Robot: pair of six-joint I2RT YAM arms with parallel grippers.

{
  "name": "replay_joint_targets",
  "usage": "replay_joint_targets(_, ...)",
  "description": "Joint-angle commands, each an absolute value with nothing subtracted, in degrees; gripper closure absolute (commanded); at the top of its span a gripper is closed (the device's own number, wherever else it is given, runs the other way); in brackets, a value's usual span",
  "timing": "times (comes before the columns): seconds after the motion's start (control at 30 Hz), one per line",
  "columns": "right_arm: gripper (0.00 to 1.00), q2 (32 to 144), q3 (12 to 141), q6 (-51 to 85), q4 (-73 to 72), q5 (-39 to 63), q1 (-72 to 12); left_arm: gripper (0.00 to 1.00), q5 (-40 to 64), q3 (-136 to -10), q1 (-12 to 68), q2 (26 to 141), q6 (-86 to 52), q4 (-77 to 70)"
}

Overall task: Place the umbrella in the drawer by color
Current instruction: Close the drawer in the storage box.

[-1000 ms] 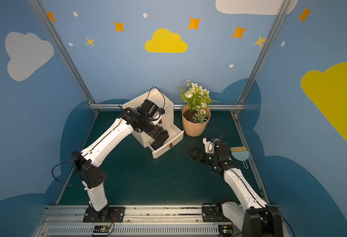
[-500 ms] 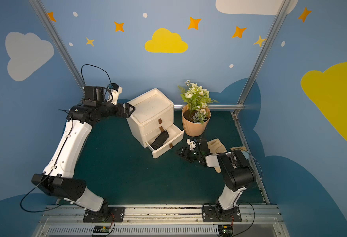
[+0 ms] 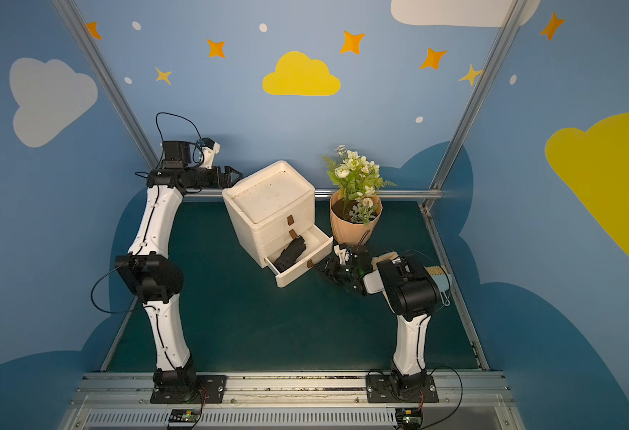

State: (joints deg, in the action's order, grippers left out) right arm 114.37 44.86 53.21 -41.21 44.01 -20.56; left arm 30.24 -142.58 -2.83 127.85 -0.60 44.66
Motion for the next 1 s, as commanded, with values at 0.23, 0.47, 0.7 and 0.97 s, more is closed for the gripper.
replay_joint_targets(0.23, 0.5, 117.3, 47.9, 54.1, -43.0, 44.2, -21.8, 0.12, 41.2, -152.1, -1.1, 135.2, 3.2, 49.1)
replay_joint_targets(0.47, 0.51, 118.3, 50.9, 54.0, -41.8, 43.9, -22.3, 0.18, 40.3, -152.0, 0.5, 136.5, 5.2, 50.4)
replay_joint_targets(0.7, 0.52, 119.3, 55.6, 52.7, -37.8, 43.0, -23.5, 0.23, 42.8, -152.0, 1.7, 137.3, 7.1, 50.8)
replay_joint_targets(0.97, 0.54, 121.6, 62.9, 50.3, -32.4, 40.4, -25.1, 0.24, 42.7, -152.0, 2.3, 137.4, 7.5, 50.7)
